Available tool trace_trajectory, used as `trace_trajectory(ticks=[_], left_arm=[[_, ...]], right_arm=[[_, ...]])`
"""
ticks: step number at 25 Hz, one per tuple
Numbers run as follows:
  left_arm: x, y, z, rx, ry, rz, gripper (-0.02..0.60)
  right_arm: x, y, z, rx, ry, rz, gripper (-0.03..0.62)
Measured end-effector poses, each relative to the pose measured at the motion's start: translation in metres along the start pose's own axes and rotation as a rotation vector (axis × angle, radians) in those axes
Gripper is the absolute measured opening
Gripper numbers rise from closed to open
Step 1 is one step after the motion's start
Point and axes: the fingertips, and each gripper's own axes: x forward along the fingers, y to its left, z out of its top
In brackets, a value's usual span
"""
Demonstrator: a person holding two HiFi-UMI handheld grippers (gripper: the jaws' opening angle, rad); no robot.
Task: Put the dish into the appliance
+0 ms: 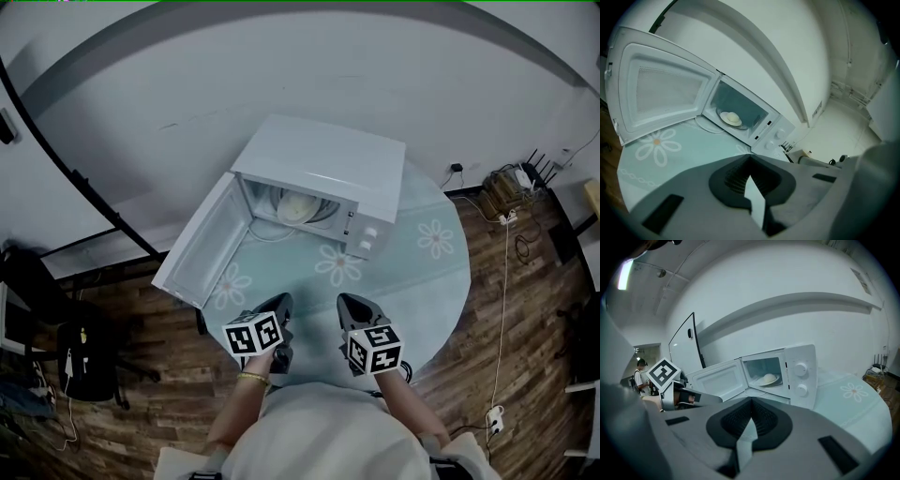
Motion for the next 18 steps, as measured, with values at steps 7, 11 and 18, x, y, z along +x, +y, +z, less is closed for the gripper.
trace_trajectory(ticks=[7, 11, 18], left_arm=[[-0.024, -0.004, -0.02, 0.023, 0.017, 0.007, 0.009], [-0.033, -0.006, -0.033, 0.014, 0.029, 0.0, 0.009], [-0.038, -0.01, -0.044, -0.008, 0.031, -0.006, 0.009]], right_arm=[[-0.015, 0.012, -0.014, 0.006, 0.008, 0.015, 0.005], [-0.022, 0.017, -0.022, 0.004, 0.022, 0.016, 0.005], [-0.031, 0.023, -0.026, -0.01, 0.028, 0.028, 0.005]])
